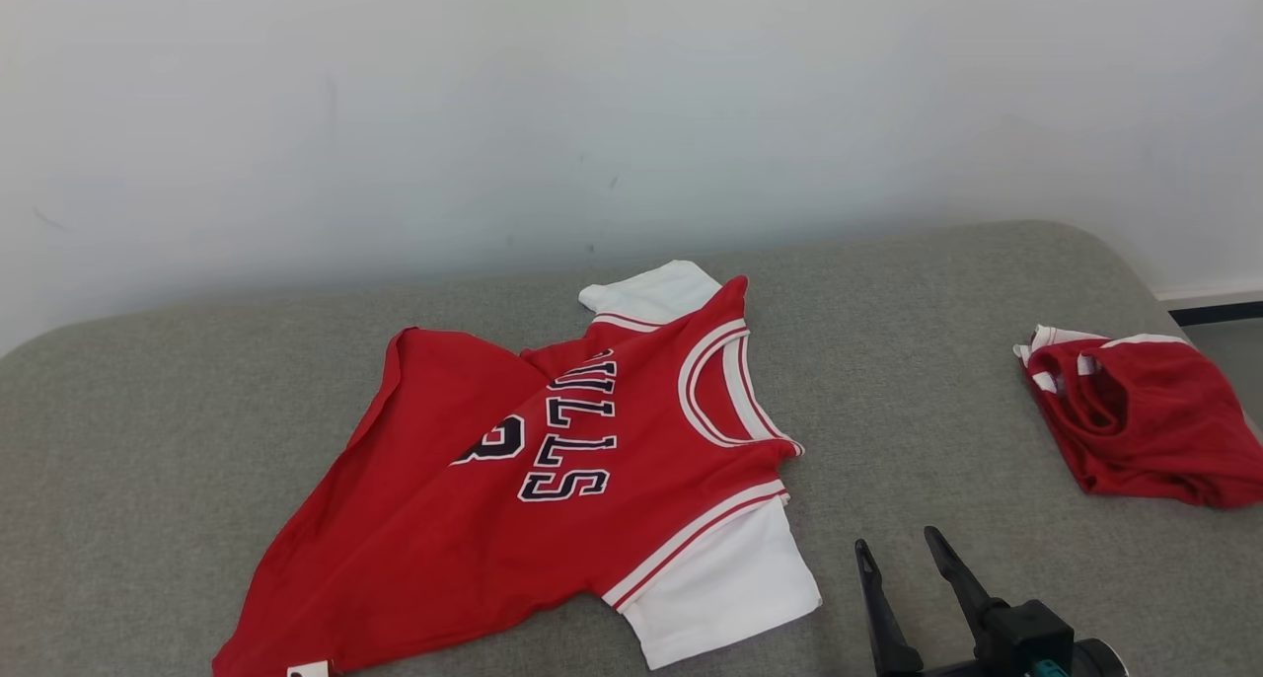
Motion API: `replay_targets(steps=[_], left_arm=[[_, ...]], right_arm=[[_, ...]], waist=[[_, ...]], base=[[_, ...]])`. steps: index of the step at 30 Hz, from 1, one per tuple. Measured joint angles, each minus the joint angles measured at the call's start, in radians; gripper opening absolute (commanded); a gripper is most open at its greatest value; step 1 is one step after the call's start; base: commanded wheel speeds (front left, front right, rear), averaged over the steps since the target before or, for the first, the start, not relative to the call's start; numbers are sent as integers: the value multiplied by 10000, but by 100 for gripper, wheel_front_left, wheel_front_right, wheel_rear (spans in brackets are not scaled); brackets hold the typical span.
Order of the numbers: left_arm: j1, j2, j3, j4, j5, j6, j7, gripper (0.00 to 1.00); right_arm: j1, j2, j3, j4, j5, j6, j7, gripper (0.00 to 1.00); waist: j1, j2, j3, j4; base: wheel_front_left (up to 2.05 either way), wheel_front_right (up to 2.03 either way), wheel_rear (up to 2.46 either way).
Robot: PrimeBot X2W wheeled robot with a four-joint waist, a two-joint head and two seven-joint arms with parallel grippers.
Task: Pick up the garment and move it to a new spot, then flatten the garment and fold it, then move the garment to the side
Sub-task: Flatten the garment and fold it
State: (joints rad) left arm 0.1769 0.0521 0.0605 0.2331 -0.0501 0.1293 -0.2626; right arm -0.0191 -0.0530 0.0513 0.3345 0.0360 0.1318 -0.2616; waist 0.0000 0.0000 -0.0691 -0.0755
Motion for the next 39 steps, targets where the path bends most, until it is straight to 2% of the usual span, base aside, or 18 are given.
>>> replay_targets(steps=[11,21,33,39], left_arm=[[-34,-2,-142,-25,-174,-67,0,100],[-281,-8,-646,270,-610,130,0,100],[-1450,-8,-460,696,-830,58,0,100],[-1669,-15,-324,980,-1444,27,0,100]], right_arm=[[-7,4,316,71,199,0,0,100],[-543,10,606,1538,416,0,0,100],[-1272,10,483,2418,324,0,0,100],[-1462,10,468,2621,240,0,0,100]], waist=[[0,0,144,99],[1,1,790,280],[1,2,1694,616],[2,1,2015,738]], base=[[0,0,0],[0,0,0],[0,0,0],[0,0,0]])
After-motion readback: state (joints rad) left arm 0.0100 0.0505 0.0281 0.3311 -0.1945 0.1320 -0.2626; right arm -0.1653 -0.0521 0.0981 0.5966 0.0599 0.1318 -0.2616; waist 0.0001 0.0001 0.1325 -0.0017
